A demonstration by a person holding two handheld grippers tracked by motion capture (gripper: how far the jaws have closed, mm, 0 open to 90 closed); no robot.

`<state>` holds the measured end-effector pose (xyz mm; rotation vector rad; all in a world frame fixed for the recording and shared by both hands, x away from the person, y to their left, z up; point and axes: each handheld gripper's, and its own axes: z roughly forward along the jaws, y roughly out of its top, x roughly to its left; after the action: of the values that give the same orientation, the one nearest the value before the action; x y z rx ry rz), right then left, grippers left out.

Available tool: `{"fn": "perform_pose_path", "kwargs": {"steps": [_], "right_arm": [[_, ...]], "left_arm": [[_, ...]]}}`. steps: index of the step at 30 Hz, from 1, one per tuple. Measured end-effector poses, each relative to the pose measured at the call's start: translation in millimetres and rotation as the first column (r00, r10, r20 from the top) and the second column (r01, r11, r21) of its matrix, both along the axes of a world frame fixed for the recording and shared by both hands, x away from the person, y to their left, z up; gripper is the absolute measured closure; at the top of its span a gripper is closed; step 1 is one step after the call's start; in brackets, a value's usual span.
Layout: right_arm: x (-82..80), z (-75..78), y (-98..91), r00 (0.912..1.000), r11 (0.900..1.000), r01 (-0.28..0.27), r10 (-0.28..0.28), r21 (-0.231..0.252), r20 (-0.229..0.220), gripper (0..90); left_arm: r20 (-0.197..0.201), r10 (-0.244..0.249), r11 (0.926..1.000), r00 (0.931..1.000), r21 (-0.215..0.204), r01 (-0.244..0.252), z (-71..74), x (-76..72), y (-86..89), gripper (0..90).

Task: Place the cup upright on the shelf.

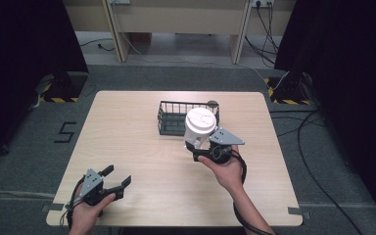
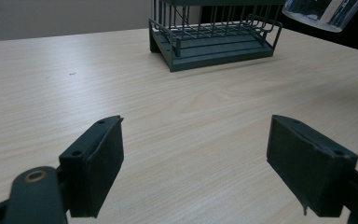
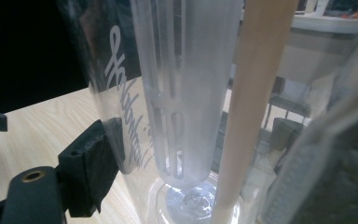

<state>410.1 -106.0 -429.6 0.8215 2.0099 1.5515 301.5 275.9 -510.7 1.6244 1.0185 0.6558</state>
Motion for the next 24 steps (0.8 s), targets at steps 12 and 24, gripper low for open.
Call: {"fn": "perform_pose_path", "kwargs": {"steps": [12, 24], "right_arm": [[13.6, 5.2, 3.8, 0.9999, 0.9998, 0.015, -0.015, -0.016, -0.007, 18.8], [28.0, 11.3, 5.2, 0.9992, 0.9992, 0.038, -0.039, -0.012, -0.012, 18.8]], "left_arm": [[0.001, 0.001, 1.0, 1.0, -0.002, -0.001, -0.1, 0.3, -0.1, 18.2], [0.001, 0.0, 1.0, 1.0, -0.003, 0.0, -0.1, 0.3, 0.0, 18.2]]}}
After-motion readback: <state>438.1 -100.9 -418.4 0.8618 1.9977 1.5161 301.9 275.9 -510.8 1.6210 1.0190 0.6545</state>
